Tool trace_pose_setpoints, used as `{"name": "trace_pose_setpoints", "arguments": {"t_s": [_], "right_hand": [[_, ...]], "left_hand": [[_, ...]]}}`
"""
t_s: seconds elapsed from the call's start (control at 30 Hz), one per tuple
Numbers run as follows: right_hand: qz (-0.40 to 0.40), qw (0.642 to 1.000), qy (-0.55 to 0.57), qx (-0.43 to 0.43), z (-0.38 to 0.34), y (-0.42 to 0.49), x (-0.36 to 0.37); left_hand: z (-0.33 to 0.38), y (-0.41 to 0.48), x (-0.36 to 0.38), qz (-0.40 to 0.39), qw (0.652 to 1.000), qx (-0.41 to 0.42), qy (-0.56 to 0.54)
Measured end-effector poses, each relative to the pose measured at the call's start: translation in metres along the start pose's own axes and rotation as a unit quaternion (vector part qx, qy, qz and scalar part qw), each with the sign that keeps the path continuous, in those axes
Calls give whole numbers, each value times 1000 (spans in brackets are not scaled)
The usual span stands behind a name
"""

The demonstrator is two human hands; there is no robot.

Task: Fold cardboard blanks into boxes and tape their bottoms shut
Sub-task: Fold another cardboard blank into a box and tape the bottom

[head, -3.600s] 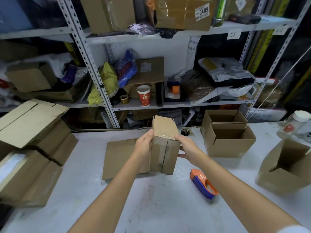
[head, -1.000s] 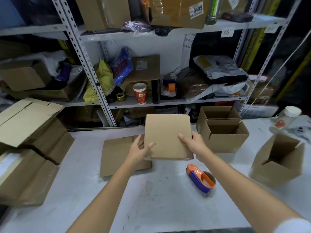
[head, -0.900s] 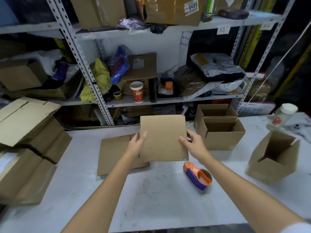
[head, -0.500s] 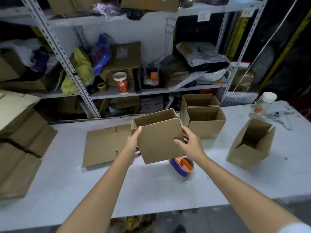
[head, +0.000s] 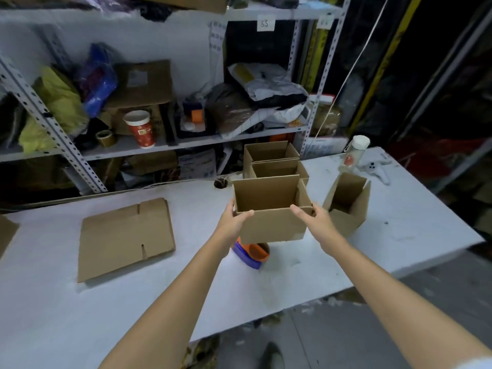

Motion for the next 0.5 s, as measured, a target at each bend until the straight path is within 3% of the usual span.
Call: {"name": "trace_pose_setpoints", "arguments": {"t_s": [0.17, 0.5], "right_hand": [[2, 1000, 8, -3, 0, 25, -44], [-54, 998, -26, -3, 52, 126, -90]], "left_hand": [[21, 18, 45, 9, 1000, 22, 12], [14, 64, 103, 92, 995, -31, 27]]}}
Point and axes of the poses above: each hand's wrist, its own y-axis towards the middle knuckle, its own x-axis out of the palm, z = x × y, the point moved 2 cm from there along y, towards the middle knuckle, and after that the axes turned 9 degrees about y, right-handed, at the moved point
